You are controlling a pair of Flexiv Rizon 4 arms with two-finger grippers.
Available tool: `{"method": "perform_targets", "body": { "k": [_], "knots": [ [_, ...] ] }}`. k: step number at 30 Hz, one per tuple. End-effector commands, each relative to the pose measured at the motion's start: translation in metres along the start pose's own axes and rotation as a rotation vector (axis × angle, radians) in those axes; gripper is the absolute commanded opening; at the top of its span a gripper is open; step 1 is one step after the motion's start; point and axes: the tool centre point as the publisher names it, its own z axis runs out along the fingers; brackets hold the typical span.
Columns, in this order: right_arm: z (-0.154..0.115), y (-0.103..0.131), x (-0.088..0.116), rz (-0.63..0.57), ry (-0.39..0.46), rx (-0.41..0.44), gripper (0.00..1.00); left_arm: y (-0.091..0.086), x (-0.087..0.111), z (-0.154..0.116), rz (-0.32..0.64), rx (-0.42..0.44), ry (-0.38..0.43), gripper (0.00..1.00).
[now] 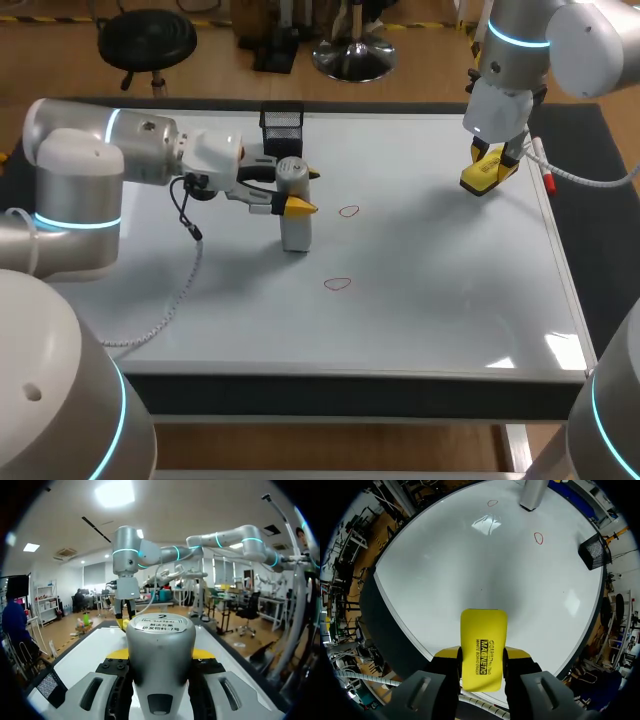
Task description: Pick up the inspection probe, press it on each red-marked spot on the whiteboard one by one, put down the probe, pick up the eraser, and wipe off all the red marks.
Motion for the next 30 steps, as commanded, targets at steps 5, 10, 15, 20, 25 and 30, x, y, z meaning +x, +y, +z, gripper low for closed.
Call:
{"method": "perform_targets", "body": {
  "k": [5, 10, 15, 20, 25, 30],
  "knots": [
    [-0.0011, -0.0005, 0.0004, -0.002, 0.002, 0.002, 0.0, 0.004, -0.0029, 0.0007, -0.008, -0.005, 0.001, 0.0],
    [-0.0011, -0.0005, 0.0004, -0.002, 0.002, 0.002, 0.0, 0.0059, -0.0026, 0.0012, -0.016, -0.006, -0.003, 0.0],
    [-0.0011, -0.0005, 0.0004, -0.002, 0.002, 0.002, 0.0, 0.0064, -0.0028, 0.0016, -0.021, -0.005, -0.007, 0.0],
    [-0.0011, -0.0005, 0.0004, -0.002, 0.002, 0.002, 0.0, 0.0064, -0.0031, 0.0022, -0.022, -0.004, -0.007, 0.0],
    [-0.0011, -0.0005, 0.0004, -0.002, 0.002, 0.002, 0.0, 0.006, -0.0037, 0.0024, -0.022, -0.004, -0.008, 0.0],
    [-0.0011, -0.0005, 0.0004, -0.002, 0.002, 0.002, 0.0, 0.0049, -0.0039, 0.0002, -0.021, -0.004, -0.014, 0.0]
  ]
}}
